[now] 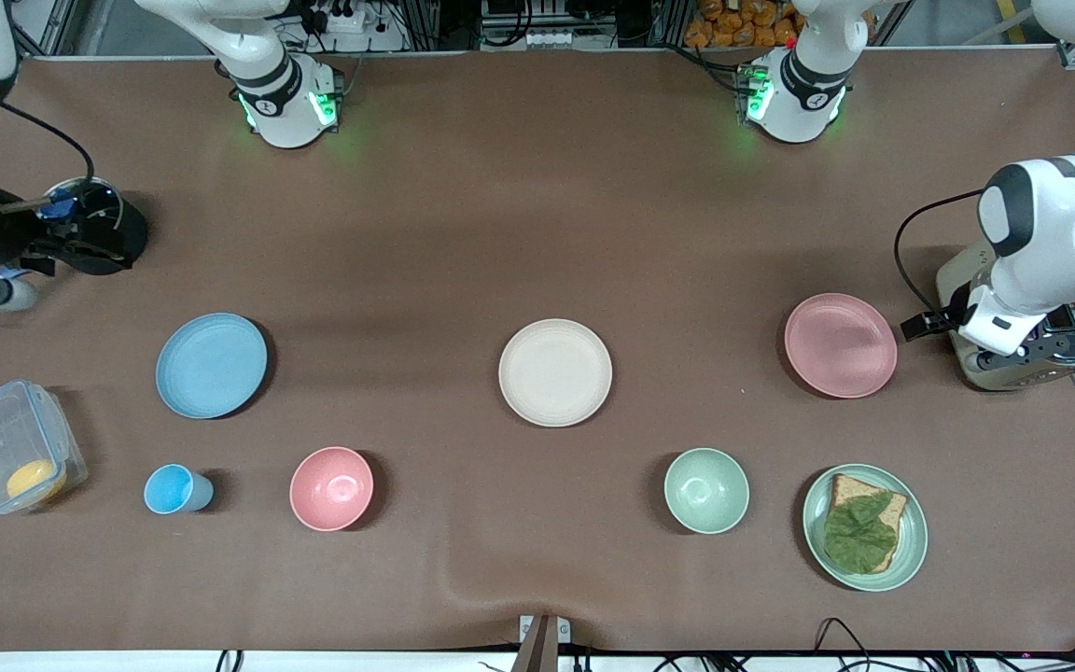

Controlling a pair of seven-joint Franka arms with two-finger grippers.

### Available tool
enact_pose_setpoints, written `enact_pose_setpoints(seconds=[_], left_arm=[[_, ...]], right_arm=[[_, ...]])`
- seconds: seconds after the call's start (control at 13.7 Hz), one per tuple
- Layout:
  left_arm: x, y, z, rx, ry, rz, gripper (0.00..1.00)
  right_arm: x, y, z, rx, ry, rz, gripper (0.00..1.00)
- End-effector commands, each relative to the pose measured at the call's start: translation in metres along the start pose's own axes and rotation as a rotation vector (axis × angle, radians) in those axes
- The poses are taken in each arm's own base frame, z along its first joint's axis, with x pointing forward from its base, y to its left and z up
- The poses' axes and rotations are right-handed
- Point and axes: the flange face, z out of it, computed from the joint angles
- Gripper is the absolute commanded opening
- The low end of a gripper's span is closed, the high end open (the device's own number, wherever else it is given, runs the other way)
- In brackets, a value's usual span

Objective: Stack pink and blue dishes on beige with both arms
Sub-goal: 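Reach the left gripper to the pink plate while the right gripper reaches the blue plate, then pinch the pink plate rim with the left gripper while the right gripper pinches the blue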

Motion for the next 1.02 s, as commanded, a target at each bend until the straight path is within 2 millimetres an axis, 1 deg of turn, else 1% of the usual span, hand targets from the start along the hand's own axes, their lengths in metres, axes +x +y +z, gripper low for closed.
enact_pose_setpoints(seconds=[0.0,0.07,0.15,0.22,0.29,0.36,0.44,0.51,0.58,0.66,0.73,0.8,0.87,0.95], left_arm=[[-0.008,0.005,0.014,-0.001,0.013,0.007,1.00],[-0.008,0.006,0.022,-0.008,0.005,0.000,1.00],[-0.007,0.007,0.032,-0.015,0.004,-0.004,1.00],[-0.006,0.008,0.042,-0.020,0.008,-0.004,1.00],[-0.006,0.006,0.051,-0.024,0.009,-0.007,1.00],[-0.005,0.001,0.057,-0.027,0.010,-0.017,1.00],[-0.006,-0.001,0.059,-0.027,0.008,-0.018,1.00],[-0.006,0.000,0.063,-0.027,0.002,-0.017,1.00],[-0.006,0.000,0.064,-0.029,0.002,-0.018,1.00],[-0.006,0.001,0.066,-0.029,0.001,-0.017,1.00],[-0.006,0.002,0.067,-0.031,0.005,-0.015,1.00],[-0.006,0.002,0.072,-0.033,0.007,-0.016,0.95],[-0.005,0.002,0.072,-0.034,0.011,-0.015,0.87],[-0.005,0.002,0.073,-0.034,0.011,-0.015,0.81]], right_arm=[[0.011,0.011,0.023,0.001,-0.066,0.012,1.00],[0.017,0.017,0.033,0.007,-0.084,0.029,1.00],[0.024,0.030,0.048,0.013,-0.111,0.052,1.00],[0.030,0.049,0.064,0.022,-0.137,0.068,1.00],[0.035,0.082,0.086,0.056,-0.163,0.108,1.00],[0.042,0.114,0.114,0.105,-0.185,0.126,1.00],[0.051,0.135,0.137,0.146,-0.171,0.118,1.00],[0.058,0.162,0.163,0.163,-0.163,0.114,1.00],[0.063,0.172,0.182,0.169,-0.161,0.108,1.00],[0.068,0.175,0.200,0.170,-0.172,0.109,1.00],[0.067,0.174,0.215,0.177,-0.194,0.110,1.00],[0.066,0.168,0.229,0.175,-0.203,0.105,1.00],[0.065,0.167,0.244,0.170,-0.189,0.107,1.00],[0.066,0.171,0.257,0.160,-0.161,0.115,1.00]])
